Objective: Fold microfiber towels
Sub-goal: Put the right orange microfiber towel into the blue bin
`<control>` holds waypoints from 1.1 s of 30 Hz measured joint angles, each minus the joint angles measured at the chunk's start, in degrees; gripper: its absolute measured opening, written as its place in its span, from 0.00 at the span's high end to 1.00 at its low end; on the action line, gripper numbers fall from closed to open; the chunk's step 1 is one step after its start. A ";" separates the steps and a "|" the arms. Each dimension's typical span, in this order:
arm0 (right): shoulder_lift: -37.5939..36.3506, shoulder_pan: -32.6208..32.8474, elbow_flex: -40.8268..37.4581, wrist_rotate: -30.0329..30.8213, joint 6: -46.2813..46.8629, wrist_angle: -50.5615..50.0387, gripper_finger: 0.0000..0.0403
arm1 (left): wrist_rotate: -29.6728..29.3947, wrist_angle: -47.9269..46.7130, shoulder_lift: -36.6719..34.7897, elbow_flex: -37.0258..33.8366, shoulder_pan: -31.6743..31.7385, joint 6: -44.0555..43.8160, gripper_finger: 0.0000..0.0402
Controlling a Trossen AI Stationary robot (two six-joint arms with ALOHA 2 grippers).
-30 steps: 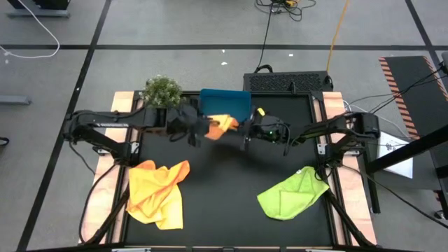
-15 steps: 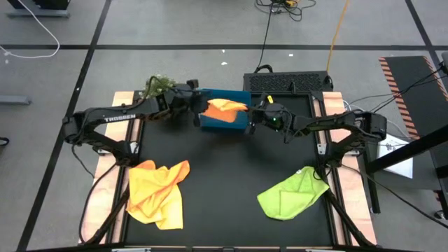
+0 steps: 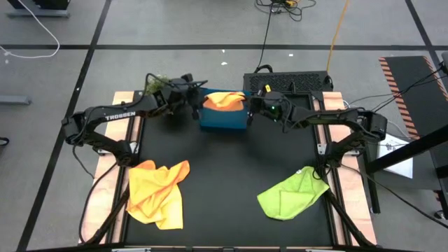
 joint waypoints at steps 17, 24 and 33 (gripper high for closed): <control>0.02 0.18 5.99 1.20 1.72 -6.26 1.00 | -9.58 -6.04 -3.31 0.03 -9.19 -1.86 0.42; 0.02 0.22 6.34 3.11 3.18 -6.27 1.00 | -10.43 -8.87 -3.45 0.00 -13.62 -9.72 0.36; 0.02 0.21 6.34 3.23 3.93 -5.52 1.00 | -12.20 1.09 -1.02 0.04 -22.78 -18.13 0.35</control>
